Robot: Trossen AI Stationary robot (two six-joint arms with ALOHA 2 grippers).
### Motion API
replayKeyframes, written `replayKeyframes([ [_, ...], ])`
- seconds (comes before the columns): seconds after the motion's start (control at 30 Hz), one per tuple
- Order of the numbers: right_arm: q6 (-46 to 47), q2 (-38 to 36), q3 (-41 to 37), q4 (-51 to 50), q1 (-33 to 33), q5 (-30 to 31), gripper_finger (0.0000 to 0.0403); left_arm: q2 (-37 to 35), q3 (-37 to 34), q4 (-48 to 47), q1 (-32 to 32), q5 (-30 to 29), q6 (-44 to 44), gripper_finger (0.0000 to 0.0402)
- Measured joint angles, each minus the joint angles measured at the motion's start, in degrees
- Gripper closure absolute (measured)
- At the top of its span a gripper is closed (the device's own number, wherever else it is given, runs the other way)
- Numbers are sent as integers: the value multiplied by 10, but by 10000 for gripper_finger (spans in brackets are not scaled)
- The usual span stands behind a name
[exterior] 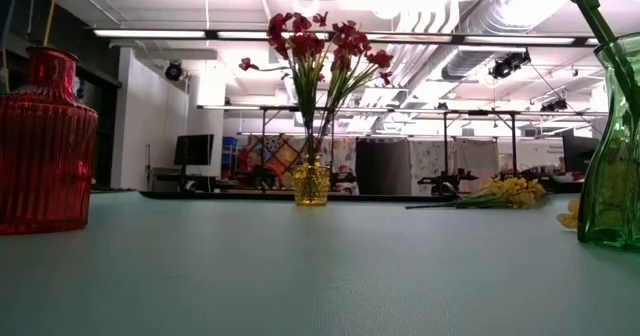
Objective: Sort flowers into vase by color
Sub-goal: Put the yellow tulip into the green vase
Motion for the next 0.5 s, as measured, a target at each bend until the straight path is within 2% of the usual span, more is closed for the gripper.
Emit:
replayKeyframes([
  [0.27, -16, -31, 0, -31, 0, -2, 391, 0, 0, -46, 14, -10, -29, 400],
  [0.37, -26, -70, 0, -92, 3, 10, 356, 0, 0, -76, 22, -10, -31, 401],
  [0.5, -69, -123, 0, -181, 27, 109, 285, 0, 0, -126, 27, 4, -30, 401],
])
